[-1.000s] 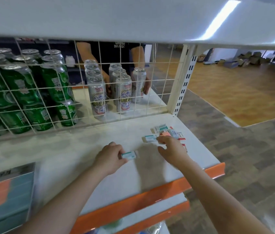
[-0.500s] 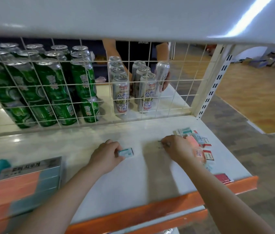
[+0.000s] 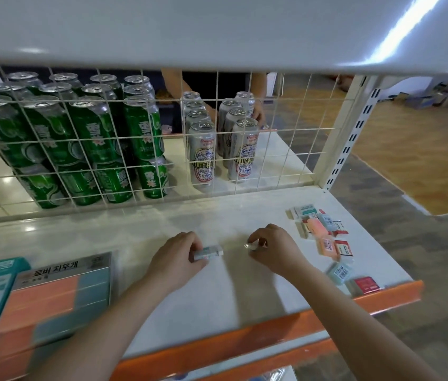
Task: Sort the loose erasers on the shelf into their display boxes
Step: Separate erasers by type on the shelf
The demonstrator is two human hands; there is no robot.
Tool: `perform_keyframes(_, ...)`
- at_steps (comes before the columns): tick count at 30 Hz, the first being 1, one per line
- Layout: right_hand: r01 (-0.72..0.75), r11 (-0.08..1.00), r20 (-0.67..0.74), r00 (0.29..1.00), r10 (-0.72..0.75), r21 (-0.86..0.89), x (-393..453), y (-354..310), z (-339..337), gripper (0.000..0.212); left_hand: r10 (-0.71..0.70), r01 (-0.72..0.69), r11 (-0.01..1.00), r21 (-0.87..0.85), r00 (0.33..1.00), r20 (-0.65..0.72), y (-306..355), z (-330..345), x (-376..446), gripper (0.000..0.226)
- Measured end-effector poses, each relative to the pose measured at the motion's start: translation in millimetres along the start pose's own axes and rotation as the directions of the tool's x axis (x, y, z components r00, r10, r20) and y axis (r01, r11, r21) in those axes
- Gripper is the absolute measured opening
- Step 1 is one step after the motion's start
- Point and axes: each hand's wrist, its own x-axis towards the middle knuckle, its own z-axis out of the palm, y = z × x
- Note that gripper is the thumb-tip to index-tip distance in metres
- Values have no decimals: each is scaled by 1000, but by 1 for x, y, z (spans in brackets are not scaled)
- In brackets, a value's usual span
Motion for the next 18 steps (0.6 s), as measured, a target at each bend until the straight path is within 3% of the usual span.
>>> perform_keyframes(9, -37, 999, 49, 998, 37, -3, -12, 3, -3, 38, -14, 15, 1000, -23, 1000, 14, 0, 2, -2, 32)
perform_keyframes(18, -35, 999, 96, 995, 37, -28, -9, -6, 0, 34, -72, 73, 995, -66, 997, 21, 4, 3, -3, 21)
